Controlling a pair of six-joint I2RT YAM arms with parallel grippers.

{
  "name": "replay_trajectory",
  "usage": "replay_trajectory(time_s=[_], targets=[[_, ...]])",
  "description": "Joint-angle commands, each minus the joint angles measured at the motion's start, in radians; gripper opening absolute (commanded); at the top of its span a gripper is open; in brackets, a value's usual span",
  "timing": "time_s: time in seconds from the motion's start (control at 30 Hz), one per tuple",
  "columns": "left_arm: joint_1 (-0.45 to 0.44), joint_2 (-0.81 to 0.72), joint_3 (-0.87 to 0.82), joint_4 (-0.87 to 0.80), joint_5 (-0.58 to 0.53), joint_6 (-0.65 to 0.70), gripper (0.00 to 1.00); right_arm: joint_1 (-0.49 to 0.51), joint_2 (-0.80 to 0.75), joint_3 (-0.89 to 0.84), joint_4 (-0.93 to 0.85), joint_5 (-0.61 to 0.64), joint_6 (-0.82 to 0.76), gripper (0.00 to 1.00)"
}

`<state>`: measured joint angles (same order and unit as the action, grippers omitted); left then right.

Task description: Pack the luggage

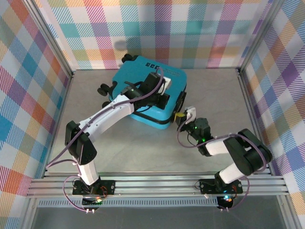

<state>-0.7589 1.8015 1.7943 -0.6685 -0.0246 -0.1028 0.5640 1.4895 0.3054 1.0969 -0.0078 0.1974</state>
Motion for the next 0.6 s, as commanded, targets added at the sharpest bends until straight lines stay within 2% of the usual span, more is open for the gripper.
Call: replay_trajectory(time_s=[0.0, 0.17, 0.3, 0.37, 0.57], targets=[[0.012, 0.077, 0.121, 0.036, -0.008, 0.028, 0.06, 0.106, -0.1, -0.009, 0.079, -0.065, -0.04, 0.0], [0.013, 0.256, 0.37, 0.03, 0.026, 0.035, 0.23, 0.122, -0.167, -0.031, 0.033, -0.044, -0.052, 0.0], [0.013, 0.497, 0.728, -0.055, 0.08, 0.045, 0.24, 0.122, -0.181, -0.029, 0.005, -0.052, -0.057, 0.0], [0.012, 0.576, 0.818, -0.028, 0.126, 0.037, 0.27, 0.121, -0.167, -0.029, 0.014, -0.057, -0.053, 0.0], [0.012, 0.63, 0.725, 0.22, 0.119, 0.059, 0.38, 0.125, -0.106, -0.02, 0.053, -0.091, -0.023, 0.0]])
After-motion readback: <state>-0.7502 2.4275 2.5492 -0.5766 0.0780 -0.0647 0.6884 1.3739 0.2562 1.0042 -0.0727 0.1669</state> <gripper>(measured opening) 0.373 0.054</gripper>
